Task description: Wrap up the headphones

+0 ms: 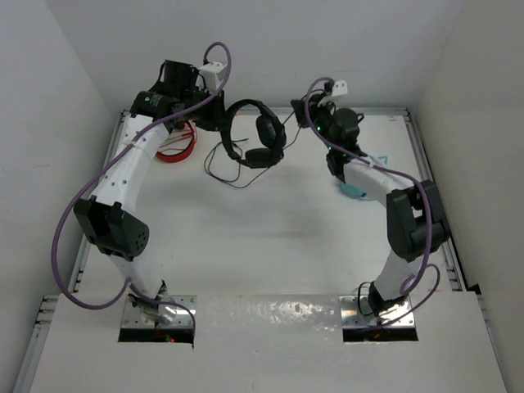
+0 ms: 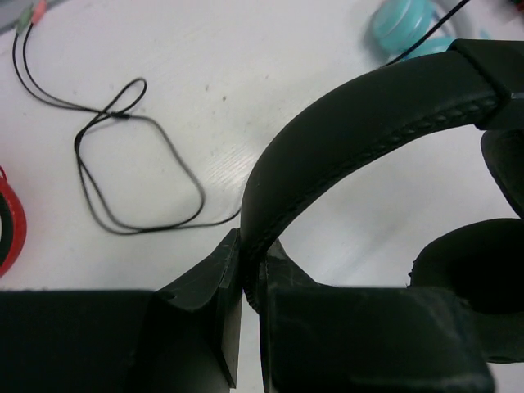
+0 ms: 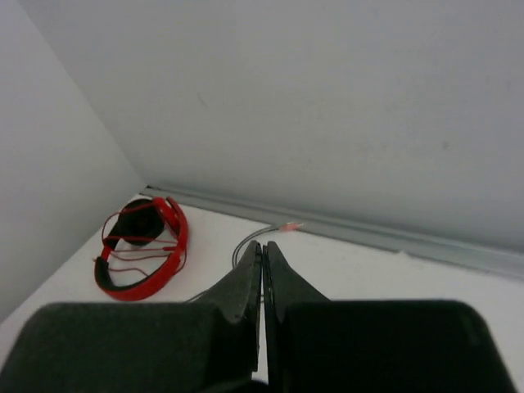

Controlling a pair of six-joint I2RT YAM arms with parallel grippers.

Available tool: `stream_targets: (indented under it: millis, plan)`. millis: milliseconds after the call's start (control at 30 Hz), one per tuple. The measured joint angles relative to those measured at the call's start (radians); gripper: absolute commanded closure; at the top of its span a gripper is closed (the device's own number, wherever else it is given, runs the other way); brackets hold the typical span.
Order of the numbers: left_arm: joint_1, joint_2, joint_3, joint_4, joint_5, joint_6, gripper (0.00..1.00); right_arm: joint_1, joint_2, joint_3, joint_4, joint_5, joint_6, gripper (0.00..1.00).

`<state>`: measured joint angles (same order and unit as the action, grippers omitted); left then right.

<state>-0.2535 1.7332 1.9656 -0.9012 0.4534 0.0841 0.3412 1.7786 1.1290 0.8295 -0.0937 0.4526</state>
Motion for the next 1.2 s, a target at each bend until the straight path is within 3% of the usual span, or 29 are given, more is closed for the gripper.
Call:
stream_targets:
  millis: [300,533,633,733,800,833,867,933,1067,1200]
  plan:
    - [-0.058,0.064,-0.06,-0.01,-0.037,0.156,1.0,0.073,-0.034,0.547,-0.424,-0.105,-0.274,1.0]
    - [-0.105,0.064,-0.061,-0.02,0.037,0.219,1.0,0.072,0.265,1.018,-0.737,-0.076,-0.315,1.0]
    - [-0.107,0.064,-0.06,-0.019,0.048,0.222,1.0,0.071,0.378,1.112,-0.886,-0.04,-0.324,1.0]
    - [-0.107,0.064,-0.06,-0.015,0.061,0.222,1.0,0.069,0.389,1.033,-0.97,-0.011,-0.34,0.92]
    - [-0.107,0.064,-0.059,-0.016,0.091,0.221,1.0,0.07,0.374,0.949,-0.998,0.004,-0.349,0.76]
    - [-0.107,0.064,-0.055,-0.017,0.109,0.221,1.0,0.07,0.373,0.922,-1.02,0.012,-0.356,0.67]
    - [-0.107,0.064,-0.05,-0.016,0.132,0.219,1.0,0.071,0.373,0.906,-1.043,0.016,-0.362,0.44]
    - [-0.107,0.066,-0.025,-0.021,0.173,0.204,1.0,0.069,0.373,0.877,-1.085,0.014,-0.371,0.25]
    - [-0.107,0.071,0.114,-0.038,0.193,0.171,1.0,0.039,0.298,0.652,-1.007,-0.104,-0.328,0.09]
    - [-0.107,0.071,0.321,-0.018,0.105,0.137,1.0,-0.029,0.201,0.327,-0.775,-0.225,-0.238,0.04]
